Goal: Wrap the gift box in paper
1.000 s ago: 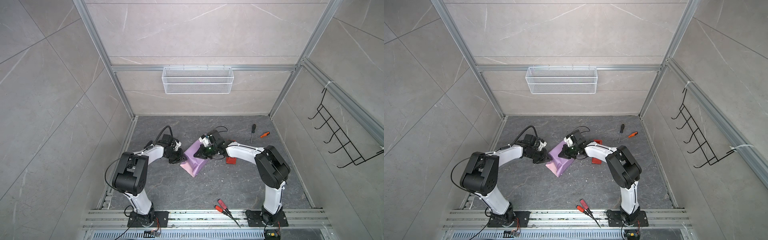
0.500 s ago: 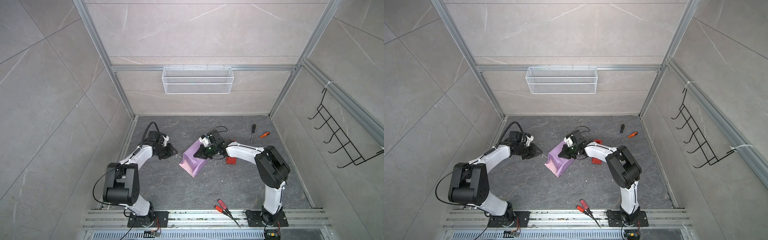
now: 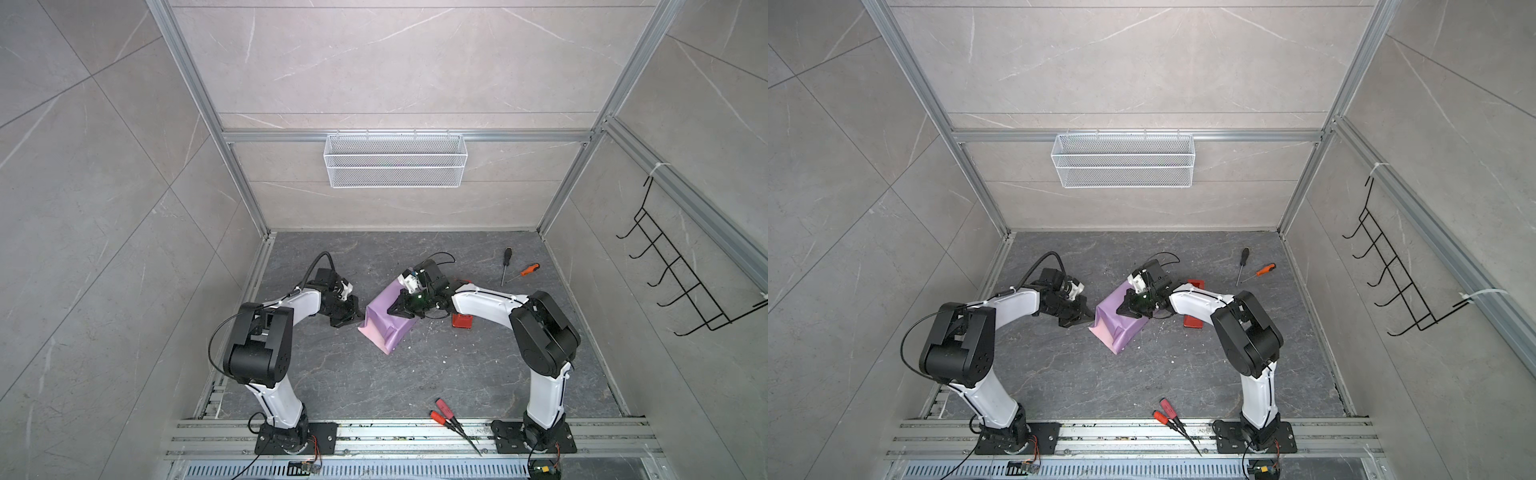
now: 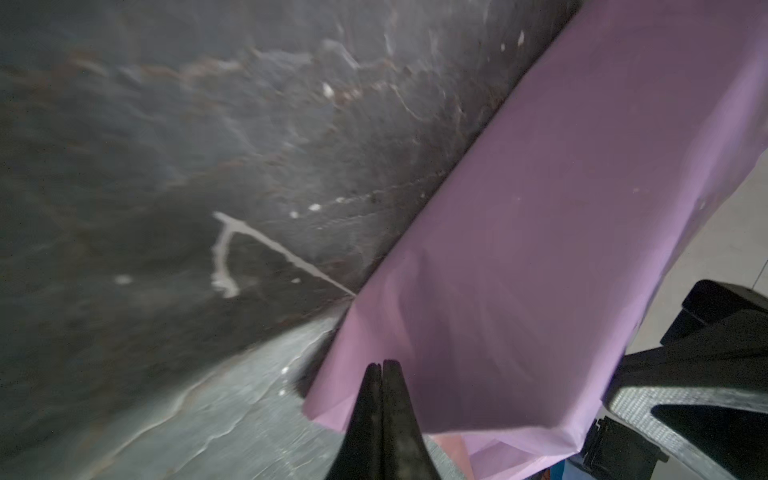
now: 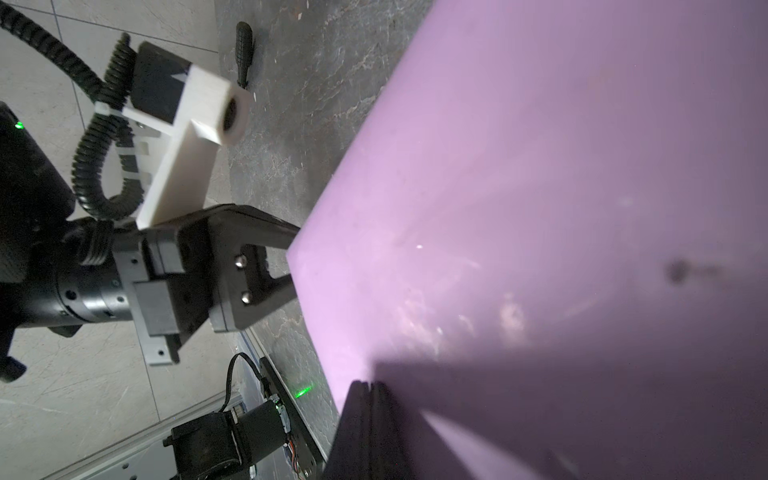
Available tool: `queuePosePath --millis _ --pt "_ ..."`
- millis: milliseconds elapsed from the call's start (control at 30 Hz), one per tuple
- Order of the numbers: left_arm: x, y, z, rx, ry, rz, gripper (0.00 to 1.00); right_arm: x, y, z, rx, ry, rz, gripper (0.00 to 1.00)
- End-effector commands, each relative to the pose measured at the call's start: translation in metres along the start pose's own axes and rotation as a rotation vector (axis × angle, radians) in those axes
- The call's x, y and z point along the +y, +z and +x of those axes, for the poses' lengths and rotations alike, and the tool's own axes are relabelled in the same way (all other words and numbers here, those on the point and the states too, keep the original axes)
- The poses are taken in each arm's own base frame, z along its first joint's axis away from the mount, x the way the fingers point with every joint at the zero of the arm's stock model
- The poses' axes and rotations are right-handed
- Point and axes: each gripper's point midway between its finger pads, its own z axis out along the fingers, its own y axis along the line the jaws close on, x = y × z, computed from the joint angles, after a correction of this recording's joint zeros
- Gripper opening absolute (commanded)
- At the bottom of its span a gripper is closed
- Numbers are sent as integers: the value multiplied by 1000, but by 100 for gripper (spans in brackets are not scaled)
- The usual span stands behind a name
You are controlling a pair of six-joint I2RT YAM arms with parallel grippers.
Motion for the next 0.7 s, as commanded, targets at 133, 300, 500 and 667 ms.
queuePosePath --millis 133,300,500,667 --pt "-31 12 -1 22 2 117 0 -56 19 53 144 116 182 0" --pt "-24 21 -2 19 -37 115 0 -57 19 54 145 106 192 0" --pt "-16 29 0 30 -72 102 0 -59 19 56 140 110 190 0" --pt "-9 35 -2 51 -97 76 0 -55 21 55 139 117 169 0"
